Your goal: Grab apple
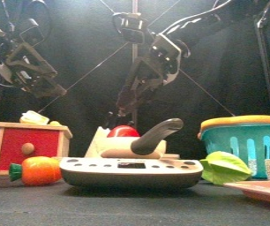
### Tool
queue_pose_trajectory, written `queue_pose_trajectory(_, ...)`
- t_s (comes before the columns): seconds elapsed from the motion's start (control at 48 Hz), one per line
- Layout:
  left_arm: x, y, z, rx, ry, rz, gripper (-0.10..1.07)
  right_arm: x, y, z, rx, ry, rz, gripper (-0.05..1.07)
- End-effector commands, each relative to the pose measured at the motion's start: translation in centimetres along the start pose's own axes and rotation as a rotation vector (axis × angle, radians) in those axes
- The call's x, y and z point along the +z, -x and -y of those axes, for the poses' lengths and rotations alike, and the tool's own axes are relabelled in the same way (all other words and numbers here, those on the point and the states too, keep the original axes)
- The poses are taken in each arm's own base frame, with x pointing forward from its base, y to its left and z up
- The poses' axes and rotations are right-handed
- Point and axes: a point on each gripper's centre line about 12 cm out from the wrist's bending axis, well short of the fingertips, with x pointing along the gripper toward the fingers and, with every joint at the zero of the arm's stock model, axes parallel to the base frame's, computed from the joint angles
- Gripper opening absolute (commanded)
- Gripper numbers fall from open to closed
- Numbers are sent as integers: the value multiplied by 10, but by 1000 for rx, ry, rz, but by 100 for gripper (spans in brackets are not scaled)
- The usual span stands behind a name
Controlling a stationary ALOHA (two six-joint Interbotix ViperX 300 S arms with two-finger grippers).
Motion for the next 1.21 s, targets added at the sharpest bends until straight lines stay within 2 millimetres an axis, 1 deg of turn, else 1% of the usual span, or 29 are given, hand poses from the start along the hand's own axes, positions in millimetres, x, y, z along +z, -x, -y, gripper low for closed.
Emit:
queue_pose_trajectory(0.0,5,3,-1,7,11,32,96,27,10,-3,-39,49,12,103)
queue_pose_trajectory(0.062,4,4,-1,10,16,39,96,31,10,-8,-70,87,-26,103)
queue_pose_trajectory(0.167,3,5,-2,17,26,40,96,40,15,-15,-130,137,-104,103)
queue_pose_trajectory(0.25,2,5,-2,21,31,40,96,42,15,-26,-140,175,-168,103)
queue_pose_trajectory(0.333,3,5,-3,23,35,43,96,44,12,-40,-110,207,-247,103)
queue_pose_trajectory(0.5,3,5,-3,27,40,44,96,46,3,-53,-17,246,-358,103)
queue_pose_trajectory(0.583,2,5,-3,27,42,42,96,47,-1,-57,9,280,-377,103)
queue_pose_trajectory(0.688,0,6,-3,28,43,37,96,49,-6,-56,14,326,-385,102)
queue_pose_trajectory(0.812,-4,6,-3,28,45,29,96,52,-9,-48,-9,342,-392,101)
queue_pose_trajectory(0.938,-4,6,-3,28,45,29,96,49,-14,-39,-18,364,-409,98)
queue_pose_trajectory(1.042,-4,6,-3,28,45,29,96,46,-22,-34,-12,376,-426,95)
queue_pose_trajectory(1.188,-4,6,-3,28,45,29,96,42,-26,-28,-14,365,-441,92)
